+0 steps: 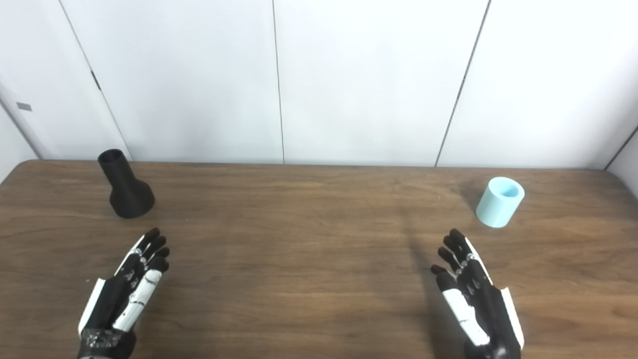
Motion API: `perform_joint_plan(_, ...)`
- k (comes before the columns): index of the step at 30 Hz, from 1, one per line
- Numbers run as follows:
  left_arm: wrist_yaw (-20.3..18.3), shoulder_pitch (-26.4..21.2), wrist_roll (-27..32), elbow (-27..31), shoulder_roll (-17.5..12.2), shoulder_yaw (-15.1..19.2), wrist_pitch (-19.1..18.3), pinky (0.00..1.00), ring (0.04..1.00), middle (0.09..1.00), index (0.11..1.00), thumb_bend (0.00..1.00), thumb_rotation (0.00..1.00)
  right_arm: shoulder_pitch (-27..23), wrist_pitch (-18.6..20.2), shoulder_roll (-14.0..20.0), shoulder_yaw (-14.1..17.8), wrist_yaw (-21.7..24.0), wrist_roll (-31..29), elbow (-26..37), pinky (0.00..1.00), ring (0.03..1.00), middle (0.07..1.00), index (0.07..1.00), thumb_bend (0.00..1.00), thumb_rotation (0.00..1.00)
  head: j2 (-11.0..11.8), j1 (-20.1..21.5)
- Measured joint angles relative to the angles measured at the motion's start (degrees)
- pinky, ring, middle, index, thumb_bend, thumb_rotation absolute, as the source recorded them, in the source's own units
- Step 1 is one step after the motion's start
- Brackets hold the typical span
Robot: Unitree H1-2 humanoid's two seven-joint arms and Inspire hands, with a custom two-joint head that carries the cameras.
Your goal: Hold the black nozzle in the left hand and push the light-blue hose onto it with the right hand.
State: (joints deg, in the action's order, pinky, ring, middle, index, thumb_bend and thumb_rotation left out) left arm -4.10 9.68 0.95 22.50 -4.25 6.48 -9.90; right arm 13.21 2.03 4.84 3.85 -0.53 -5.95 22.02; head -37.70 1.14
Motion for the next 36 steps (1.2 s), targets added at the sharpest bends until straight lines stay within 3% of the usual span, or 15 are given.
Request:
perform_joint_plan(15,-0.38,0.01,0.74,0.04,-0.07,0.61,-0.55,0.87,0.906,0.924,0.931,0.64,0.55,-0.01,2.11,-0.12,-0.64,-0.55,0.49,1.59,0.78,0.889,0.916,0.917,0.69,0.61,0.17,0.62)
perform_joint_plan(20,-0.35,0.05,0.47,-0.03,-0.04,0.44,-0.10,0.87,0.905,0.920,0.921,0.59,0.54,0.00,2.06,-0.07,-0.56,-0.48,0.47,1.57,0.79,0.899,0.925,0.917,0.69,0.63,1.93,-1.66)
perform_joint_plan(25,-0.26,0.14,0.34,-1.31,0.27,-0.16,3.23,0.81,0.888,0.909,0.911,0.57,0.47,0.04,1.25,0.04,0.15,0.10,-0.88,0.61,0.79,0.901,0.917,0.902,0.69,0.63,4.65,-6.23)
perform_joint_plan(30,0.58,0.32,-1.65,-2.52,0.47,-1.37,5.96,0.84,0.893,0.912,0.913,0.58,0.45,0.23,-1.26,0.40,1.51,1.26,-2.67,-2.91,0.82,0.914,0.927,0.904,0.69,0.64,6.23,-9.31)
perform_joint_plan(33,1.37,0.44,-4.13,-2.52,0.57,-2.31,6.20,0.86,0.885,0.907,0.907,0.60,0.43,0.29,-1.83,0.52,2.24,2.07,-3.87,-3.30,0.83,0.922,0.931,0.911,0.67,0.65,7.20,-11.24)
perform_joint_plan(36,2.39,0.47,-6.24,-2.64,0.77,-2.73,7.31,0.81,0.858,0.887,0.886,0.66,0.40,0.29,-2.22,0.59,2.72,2.72,-4.61,-4.16,0.86,0.927,0.933,0.920,0.65,0.66,8.34,-13.18)
